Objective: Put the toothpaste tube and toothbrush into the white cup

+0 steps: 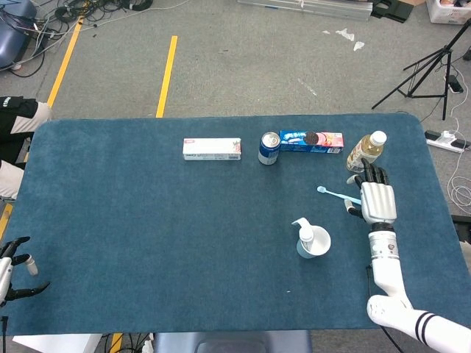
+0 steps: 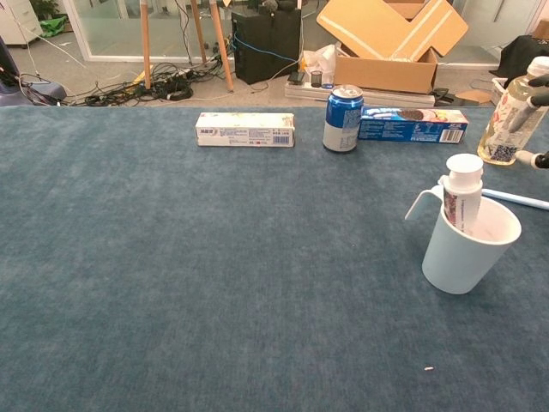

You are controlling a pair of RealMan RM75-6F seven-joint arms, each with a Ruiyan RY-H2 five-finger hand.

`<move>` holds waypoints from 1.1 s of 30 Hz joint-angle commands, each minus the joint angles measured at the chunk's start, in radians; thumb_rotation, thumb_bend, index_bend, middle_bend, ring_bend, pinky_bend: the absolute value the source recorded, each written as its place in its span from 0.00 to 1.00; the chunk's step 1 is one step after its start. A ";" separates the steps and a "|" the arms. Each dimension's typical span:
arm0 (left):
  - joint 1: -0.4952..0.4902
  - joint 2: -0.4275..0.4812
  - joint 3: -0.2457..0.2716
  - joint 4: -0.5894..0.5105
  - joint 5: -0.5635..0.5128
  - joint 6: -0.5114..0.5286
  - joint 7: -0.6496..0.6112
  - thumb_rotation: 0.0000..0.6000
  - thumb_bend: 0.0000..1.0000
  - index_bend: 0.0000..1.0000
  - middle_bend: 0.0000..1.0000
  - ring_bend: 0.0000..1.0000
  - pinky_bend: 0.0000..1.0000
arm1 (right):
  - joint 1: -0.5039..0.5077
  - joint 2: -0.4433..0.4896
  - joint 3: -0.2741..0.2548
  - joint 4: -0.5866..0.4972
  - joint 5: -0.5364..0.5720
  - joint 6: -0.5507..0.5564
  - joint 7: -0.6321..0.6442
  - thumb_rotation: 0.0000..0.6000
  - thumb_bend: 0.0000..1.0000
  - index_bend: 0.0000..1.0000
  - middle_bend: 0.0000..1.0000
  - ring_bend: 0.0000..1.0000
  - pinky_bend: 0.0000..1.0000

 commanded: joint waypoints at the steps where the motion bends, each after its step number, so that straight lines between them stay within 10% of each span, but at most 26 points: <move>1: -0.001 0.000 0.000 0.000 0.000 -0.002 -0.001 1.00 0.00 0.62 0.15 0.12 0.18 | 0.021 -0.035 0.011 0.054 0.039 -0.024 -0.034 1.00 0.25 0.43 0.00 0.00 0.08; 12: -0.002 0.001 0.000 0.001 -0.002 -0.005 -0.006 1.00 0.00 0.62 0.15 0.12 0.19 | 0.063 -0.099 0.033 0.177 0.151 -0.087 -0.131 1.00 0.27 0.46 0.00 0.00 0.09; 18: -0.001 0.003 0.000 0.002 -0.001 -0.005 -0.012 1.00 0.00 0.62 0.15 0.12 0.19 | 0.085 -0.127 0.047 0.221 0.204 -0.102 -0.192 1.00 0.27 0.47 0.09 0.02 0.27; 33: -0.001 0.003 0.001 0.001 0.001 -0.005 -0.010 1.00 0.00 0.62 0.15 0.12 0.19 | 0.106 -0.114 0.042 0.196 0.249 -0.105 -0.296 1.00 0.27 0.47 0.96 0.87 0.98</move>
